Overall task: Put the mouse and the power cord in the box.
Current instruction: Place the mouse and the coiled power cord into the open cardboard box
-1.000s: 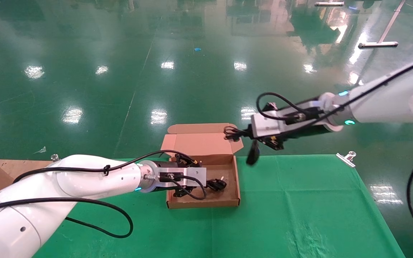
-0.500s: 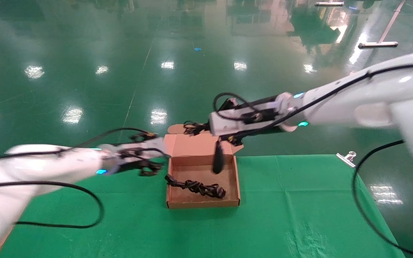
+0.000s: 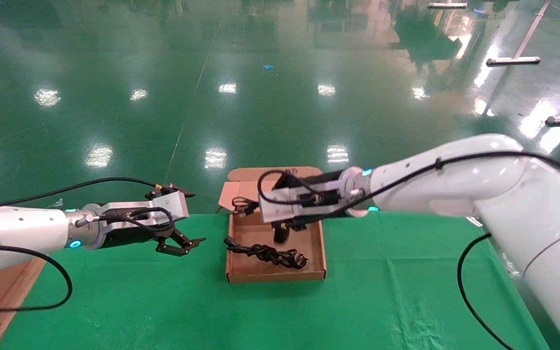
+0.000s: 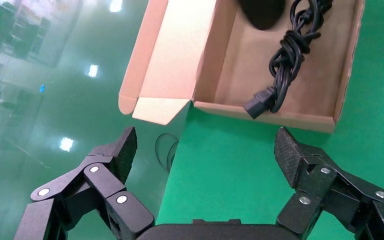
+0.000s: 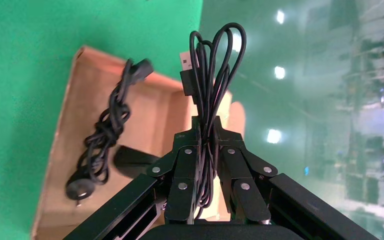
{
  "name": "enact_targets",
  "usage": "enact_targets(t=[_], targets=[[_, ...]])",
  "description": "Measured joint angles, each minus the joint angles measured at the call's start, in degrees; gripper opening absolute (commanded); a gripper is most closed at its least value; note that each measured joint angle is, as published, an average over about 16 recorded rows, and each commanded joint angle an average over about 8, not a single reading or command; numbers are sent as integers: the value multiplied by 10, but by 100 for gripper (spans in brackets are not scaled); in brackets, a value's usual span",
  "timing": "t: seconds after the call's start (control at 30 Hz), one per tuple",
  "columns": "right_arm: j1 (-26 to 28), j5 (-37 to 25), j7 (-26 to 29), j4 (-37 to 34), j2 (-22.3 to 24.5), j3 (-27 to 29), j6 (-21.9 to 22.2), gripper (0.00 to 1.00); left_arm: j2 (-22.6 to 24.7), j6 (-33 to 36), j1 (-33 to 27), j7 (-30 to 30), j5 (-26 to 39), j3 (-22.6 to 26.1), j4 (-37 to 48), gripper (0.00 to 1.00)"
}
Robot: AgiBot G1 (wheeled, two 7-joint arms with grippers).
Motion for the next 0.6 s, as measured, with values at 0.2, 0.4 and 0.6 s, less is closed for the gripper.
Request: enact_targets(t=[0.2,0.4,0.6], targets=[[-13,10,16,9,0,-30,22,100,1,12,-1,19,-11,-8,16,100],[-15,12,18,10,0,-35,27,100,1,13,-2,22,-13,-9,20,100],[-16,15,20,12,5,-27,20,100,0,13,1,16,-13,-10,13,100]])
